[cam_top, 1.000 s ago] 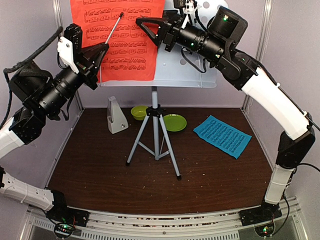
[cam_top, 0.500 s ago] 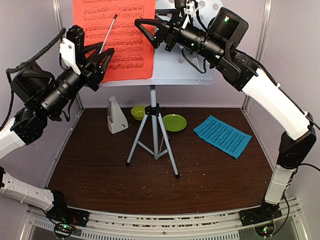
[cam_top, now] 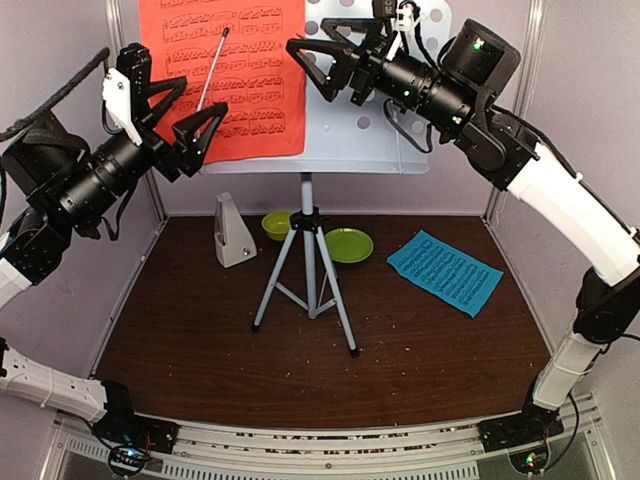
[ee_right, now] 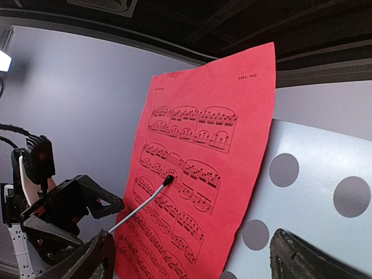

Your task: Set up the instrument practice props

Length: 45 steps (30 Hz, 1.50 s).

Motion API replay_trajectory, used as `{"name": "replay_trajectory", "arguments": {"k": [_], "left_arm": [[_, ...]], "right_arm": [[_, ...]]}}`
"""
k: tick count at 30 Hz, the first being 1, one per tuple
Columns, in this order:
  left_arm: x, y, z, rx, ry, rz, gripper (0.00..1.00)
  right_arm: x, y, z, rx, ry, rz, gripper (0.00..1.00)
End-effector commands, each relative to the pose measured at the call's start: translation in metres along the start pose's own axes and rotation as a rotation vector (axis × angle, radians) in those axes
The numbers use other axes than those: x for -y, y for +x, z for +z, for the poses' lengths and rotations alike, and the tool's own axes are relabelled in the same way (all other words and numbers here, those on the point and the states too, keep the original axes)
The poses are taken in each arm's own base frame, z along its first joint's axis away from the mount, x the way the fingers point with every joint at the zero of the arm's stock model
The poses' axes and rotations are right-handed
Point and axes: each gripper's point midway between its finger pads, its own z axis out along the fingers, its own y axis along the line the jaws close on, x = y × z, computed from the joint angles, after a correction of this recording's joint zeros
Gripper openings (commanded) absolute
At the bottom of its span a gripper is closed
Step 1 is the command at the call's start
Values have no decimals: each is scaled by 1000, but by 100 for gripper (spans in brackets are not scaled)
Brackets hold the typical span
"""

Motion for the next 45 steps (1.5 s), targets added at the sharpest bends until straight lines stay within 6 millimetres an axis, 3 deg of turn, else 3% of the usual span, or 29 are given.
{"name": "replay_trajectory", "arguments": {"k": [1,7,14,20,26,30,34,45], "left_arm": [[-10,-15,-12,10,6,-22,82],[-4,-13,-37,-15,92,-12,81],[11,21,-65,-72,168,43,77],[-37,29,-81,-116,-90,-58,63],[-58,34,-66,-202,-195,-63,65],[-68,27,-58,-186,-215,-86,60],[-67,24,-47,-177,-198,-82,60],[-76,13,-36,-142,-222,-82,49]], "right_arm": [[7,-12,-12,19,41,-18,93],[7,-12,-26,-15,62,2,95],[6,-5,-52,-68,97,37,95],[3,-1,-70,-79,113,78,95],[6,12,-79,-103,149,94,91],[12,20,-72,-112,178,131,74],[10,28,-57,-112,152,211,63],[10,28,-23,-80,164,281,52]]}}
